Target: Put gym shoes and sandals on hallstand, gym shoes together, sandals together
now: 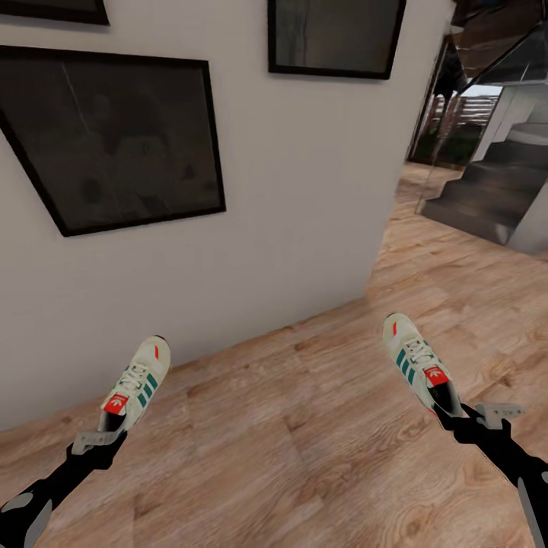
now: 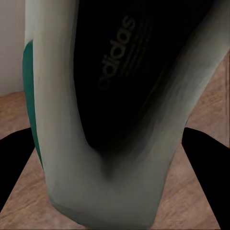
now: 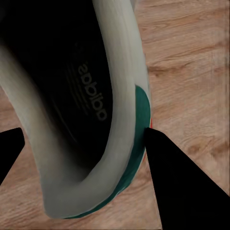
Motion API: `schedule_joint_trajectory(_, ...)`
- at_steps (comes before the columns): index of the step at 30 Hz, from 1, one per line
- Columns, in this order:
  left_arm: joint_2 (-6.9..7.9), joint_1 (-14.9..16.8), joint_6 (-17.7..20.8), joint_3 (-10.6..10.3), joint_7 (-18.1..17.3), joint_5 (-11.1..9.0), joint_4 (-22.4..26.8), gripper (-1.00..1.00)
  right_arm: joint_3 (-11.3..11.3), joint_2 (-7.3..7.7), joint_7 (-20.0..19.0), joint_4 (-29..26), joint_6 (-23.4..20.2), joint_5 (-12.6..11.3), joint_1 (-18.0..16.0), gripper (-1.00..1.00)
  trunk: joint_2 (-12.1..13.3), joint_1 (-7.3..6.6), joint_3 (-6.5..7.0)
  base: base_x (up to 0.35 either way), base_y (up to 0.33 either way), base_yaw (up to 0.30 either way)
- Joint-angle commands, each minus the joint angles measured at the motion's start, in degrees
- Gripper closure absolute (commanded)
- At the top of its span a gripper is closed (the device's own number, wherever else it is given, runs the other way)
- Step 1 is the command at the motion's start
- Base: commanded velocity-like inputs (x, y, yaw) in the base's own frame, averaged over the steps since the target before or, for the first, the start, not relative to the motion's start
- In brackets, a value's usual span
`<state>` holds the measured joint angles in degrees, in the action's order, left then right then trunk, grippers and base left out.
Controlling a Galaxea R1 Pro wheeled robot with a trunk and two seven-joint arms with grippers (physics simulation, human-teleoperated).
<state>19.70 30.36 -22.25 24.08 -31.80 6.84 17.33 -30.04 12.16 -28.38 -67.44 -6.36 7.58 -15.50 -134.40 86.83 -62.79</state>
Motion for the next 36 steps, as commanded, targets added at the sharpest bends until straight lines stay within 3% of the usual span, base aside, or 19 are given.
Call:
schedule_joint_trajectory(1,-0.01,0.1,-0.3,0.5,-0.3,0.5,0.0,1.0,-0.1,-0.03,-0.4,-0.1,-0.2,0.3,-0.1,1.0,0.0,0.01,-0.01,0.176,-0.23,-0.29)
schedule_joint_trajectory(7,-0.37,0.0,-0.7,0.4,-0.5,0.6,-0.2,1.0,-0.1,-0.03,-0.4,-0.1,-0.2,0.3,-0.1,1.0,0.0,0.01,0.16,0.1,-0.255,-0.29)
schedule_joint_trajectory(10,-3.96,-0.3,-0.9,-0.1,-0.9,1.6,-0.8,1.0,-0.1,-0.03,-0.4,-0.1,-0.2,0.3,-0.1,1.0,0.0,0.01,0.25,0.011,-0.272,-0.29)
schedule_joint_trajectory(11,-4.42,-0.3,-0.9,-0.2,-0.9,1.9,-0.8,1.0,-0.1,-0.05,-0.4,-0.1,-0.2,0.3,-0.1,1.0,0.0,0.01,0.28,0.005,-0.272,-0.29)
schedule_joint_trajectory(13,-6.78,-0.4,-0.9,-0.3,-0.9,4.1,-0.9,1.0,-0.1,-0.1,-0.4,-0.1,-0.2,0.3,-0.1,1.0,0.0,0.01,0.34,0.002,-0.273,-0.29)
schedule_joint_trajectory(16,-8.73,-0.4,-0.9,-0.3,-0.9,6.2,-0.9,1.0,-0.1,-0.12,-0.4,-0.1,-0.2,0.3,-0.1,1.0,0.0,0.01,0.43,0.006,-0.274,-0.29)
schedule_joint_trajectory(20,-9.2,-0.4,-1.0,-0.2,-0.9,6.7,-0.9,1.0,-0.1,-0.12,-0.4,-0.1,-0.2,0.3,-0.1,1.0,0.0,0.01,0.55,0.076,-0.273,-0.29)
schedule_joint_trajectory(36,-8.61,-0.3,-1.0,0.4,-0.3,6.3,-0.5,1.0,-0.1,-0.12,-0.4,-0.1,-0.2,0.3,-0.1,1.0,0.0,0.01,1.02,0.26,-0.225,-0.29)
